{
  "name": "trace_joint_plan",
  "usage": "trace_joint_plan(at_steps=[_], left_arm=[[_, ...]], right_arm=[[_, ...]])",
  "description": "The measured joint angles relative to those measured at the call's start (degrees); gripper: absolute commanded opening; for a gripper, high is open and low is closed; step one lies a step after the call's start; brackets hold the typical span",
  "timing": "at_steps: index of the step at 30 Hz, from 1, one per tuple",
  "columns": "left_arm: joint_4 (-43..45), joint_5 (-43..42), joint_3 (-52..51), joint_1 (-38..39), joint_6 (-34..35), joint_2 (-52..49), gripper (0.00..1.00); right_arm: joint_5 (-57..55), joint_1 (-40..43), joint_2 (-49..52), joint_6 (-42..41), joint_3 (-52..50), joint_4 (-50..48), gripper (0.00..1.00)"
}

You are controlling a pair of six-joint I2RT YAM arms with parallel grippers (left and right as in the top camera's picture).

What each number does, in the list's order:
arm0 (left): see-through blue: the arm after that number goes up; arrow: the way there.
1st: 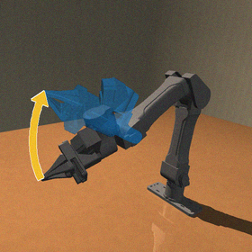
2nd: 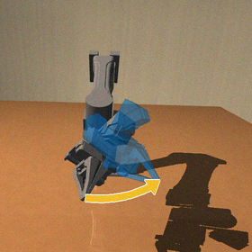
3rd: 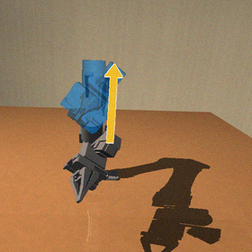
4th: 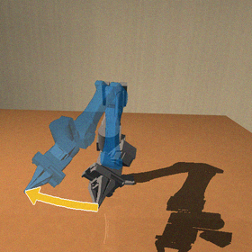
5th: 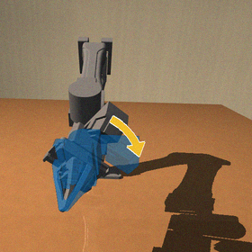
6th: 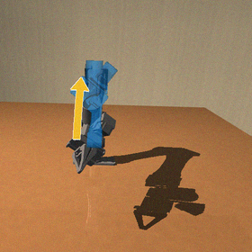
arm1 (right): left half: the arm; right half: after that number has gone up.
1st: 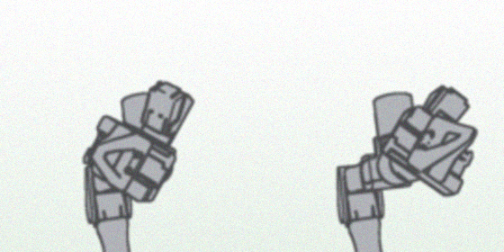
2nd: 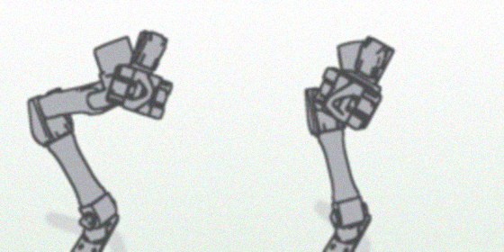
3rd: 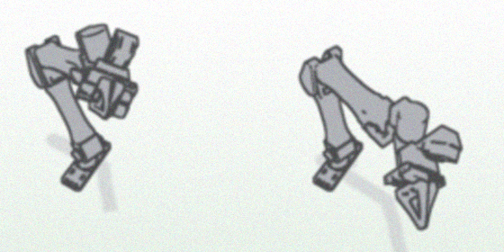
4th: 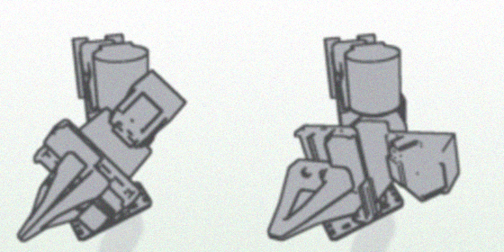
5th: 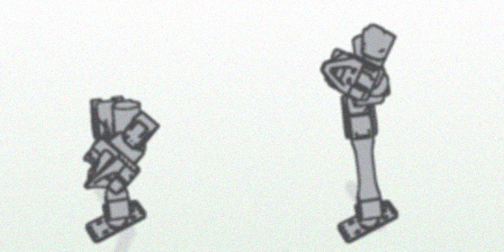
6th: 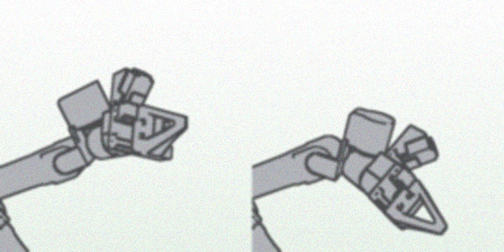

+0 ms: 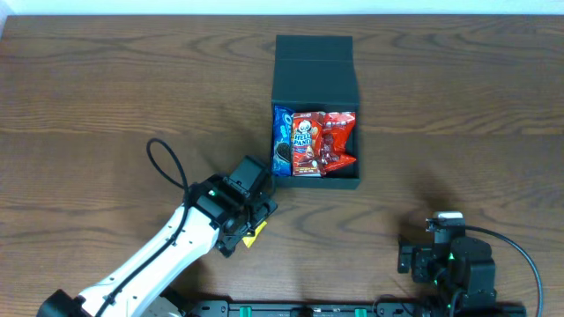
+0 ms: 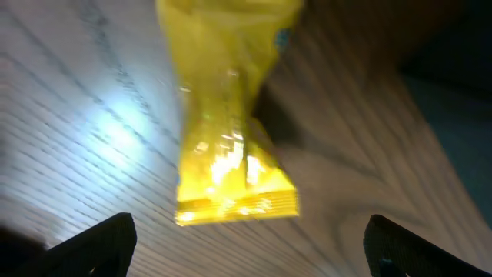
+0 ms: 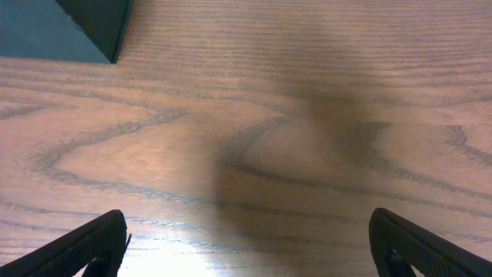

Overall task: Pack container
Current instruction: 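Move the left gripper down to the yellow candy bag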

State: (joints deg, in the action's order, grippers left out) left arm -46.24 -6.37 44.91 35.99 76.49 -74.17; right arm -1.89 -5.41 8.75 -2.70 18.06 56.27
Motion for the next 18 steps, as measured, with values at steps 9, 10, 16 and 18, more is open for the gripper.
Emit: trace_joint_plan(at_steps=[9, 10, 16, 18], left_arm=[[5.86, 5.35, -8.61, 0.0, -2.21, -0.02, 0.95], [6.88, 5.73, -9.03, 0.0, -2.93, -0.02, 0.95], [10.58, 8.55, -9.44, -0.04, -6.25, -0.02, 0.95], [10.82, 9.18, -9.44, -0.33, -6.84, -0.02, 0.95]], right_arm=[[0.0, 0.0, 0.0, 0.0, 0.0, 0.0, 0.99], [0.0, 0.0, 0.0, 0.0, 0.0, 0.0, 0.99], [0.0, 0.0, 0.0, 0.0, 0.0, 0.0, 0.99], [0.0, 0.0, 0.0, 0.0, 0.0, 0.0, 0.99]])
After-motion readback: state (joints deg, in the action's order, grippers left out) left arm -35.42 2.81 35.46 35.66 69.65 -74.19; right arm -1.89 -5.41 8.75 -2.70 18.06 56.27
